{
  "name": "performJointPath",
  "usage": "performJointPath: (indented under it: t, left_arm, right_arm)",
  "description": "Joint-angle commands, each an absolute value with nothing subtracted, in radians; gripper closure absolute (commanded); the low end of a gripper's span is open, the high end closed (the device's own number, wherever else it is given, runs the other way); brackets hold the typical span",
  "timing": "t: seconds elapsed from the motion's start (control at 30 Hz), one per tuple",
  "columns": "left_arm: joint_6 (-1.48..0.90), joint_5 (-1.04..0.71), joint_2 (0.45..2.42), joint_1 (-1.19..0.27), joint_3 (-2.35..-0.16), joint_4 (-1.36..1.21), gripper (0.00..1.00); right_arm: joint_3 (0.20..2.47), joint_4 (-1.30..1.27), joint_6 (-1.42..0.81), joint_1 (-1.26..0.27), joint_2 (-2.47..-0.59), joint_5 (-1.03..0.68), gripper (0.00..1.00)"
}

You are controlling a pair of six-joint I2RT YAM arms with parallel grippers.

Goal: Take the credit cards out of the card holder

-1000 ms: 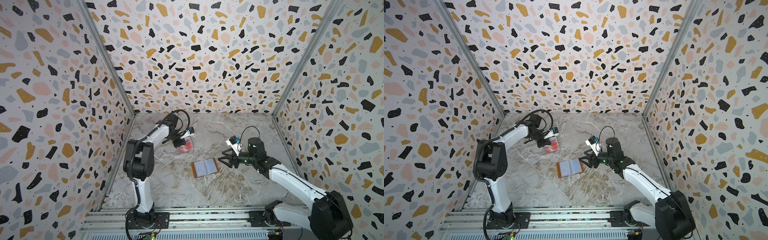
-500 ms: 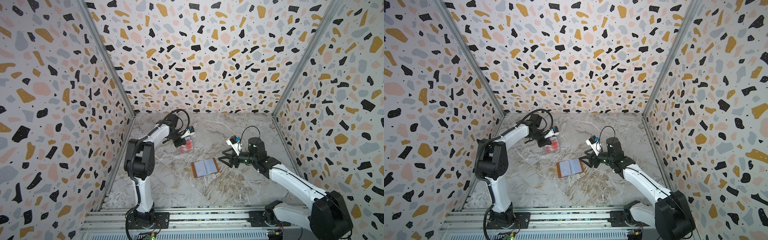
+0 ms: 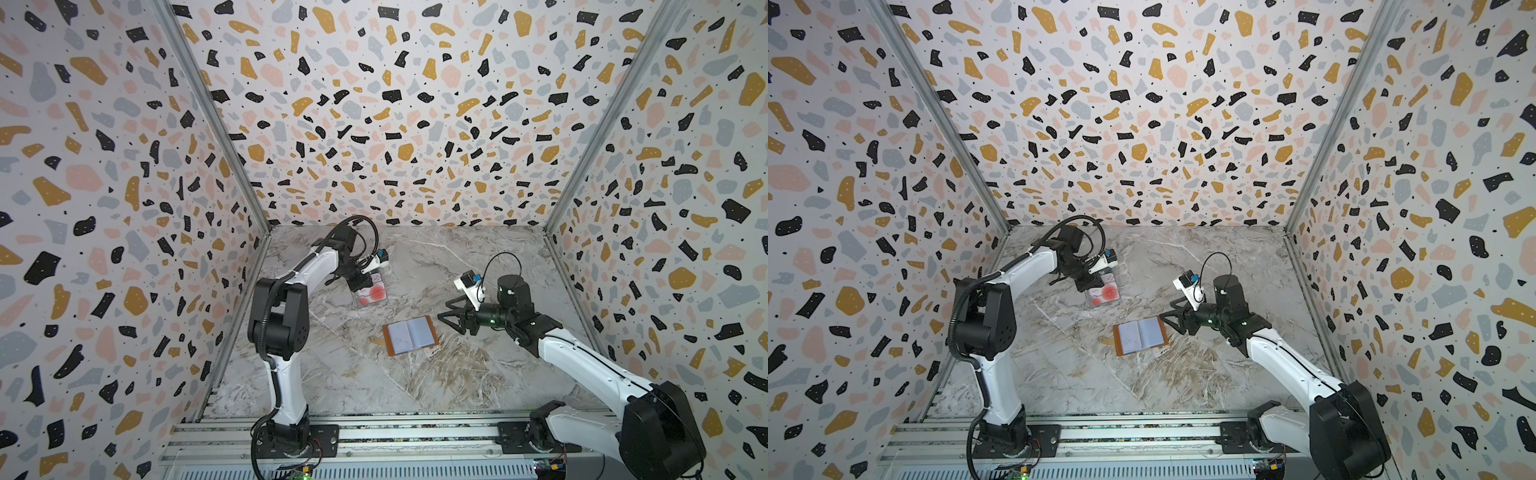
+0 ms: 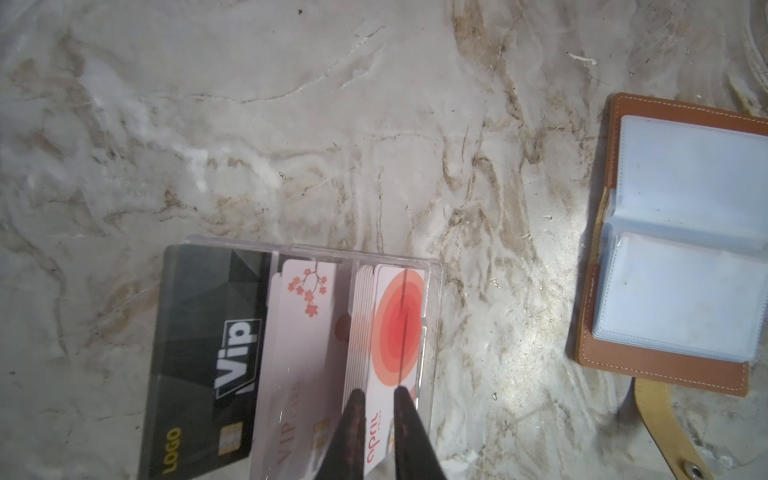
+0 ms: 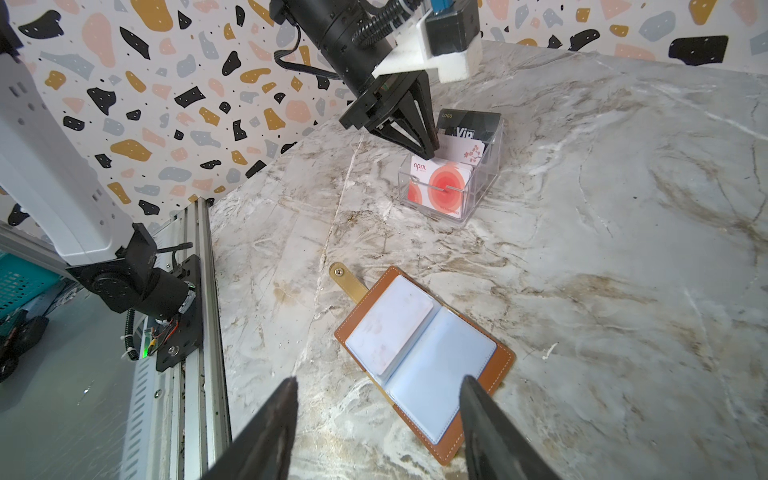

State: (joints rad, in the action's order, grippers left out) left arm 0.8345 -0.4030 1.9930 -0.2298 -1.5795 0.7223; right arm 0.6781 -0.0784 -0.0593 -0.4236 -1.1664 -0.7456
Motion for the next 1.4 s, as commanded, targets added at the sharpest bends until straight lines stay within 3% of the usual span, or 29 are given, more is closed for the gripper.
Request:
performJointPath:
  t: [0.0,0.27,0.4,0.47,0.7,0.87,0.97,1.07,1.37]
  left_arm:
    - [0.806,-0.411,1.954,-0.225,-1.606,0.717,0.82]
    - [0.588,-0.397,1.829,-0.229,-1.601,0.611,0.81]
    - [0.495,-0.363,1.645,-0.258,-1.393,0.423,0.66]
    - [0.452,-0.36,1.564,-0.28,-1.298,0.377,0.63]
    - [0.167,-0.324,1.325,-0.455,-0.894,0.11,0.51]
    - [-0.086,-0.163,1.238,-0.604,-0.628,-0.148,0.51]
    - [-0.169,-0.111,1.214,-0.627,-0.523,-0.231,0.56]
    - [-0.219,-0.111,1.21,-0.635,-0.458,-0.294,0.63]
    - [-0.315,-0.064,1.262,-0.639,-0.374,-0.399,0.68]
  right_arm:
    - [0.676,-0.088,-0.069,-0.419,-1.148,-0.719,0.38]
    - [0.708,-0.062,-0.087,-0.465,-1.195,-0.523,0.37]
    - [0.738,-0.033,-0.092,-0.55,-1.222,-0.308,0.36]
    - [0.743,-0.035,-0.096,-0.575,-1.238,-0.263,0.36]
    - [0.761,-0.067,-0.109,-0.623,-1.303,-0.257,0.36]
    - [0.81,-0.049,-0.101,-0.662,-1.368,-0.232,0.36]
    - [0.823,-0.052,-0.102,-0.68,-1.389,-0.228,0.36]
    - [0.836,-0.038,-0.096,-0.708,-1.416,-0.206,0.36]
    - [0.878,-0.048,-0.117,-0.824,-1.526,-0.183,0.35]
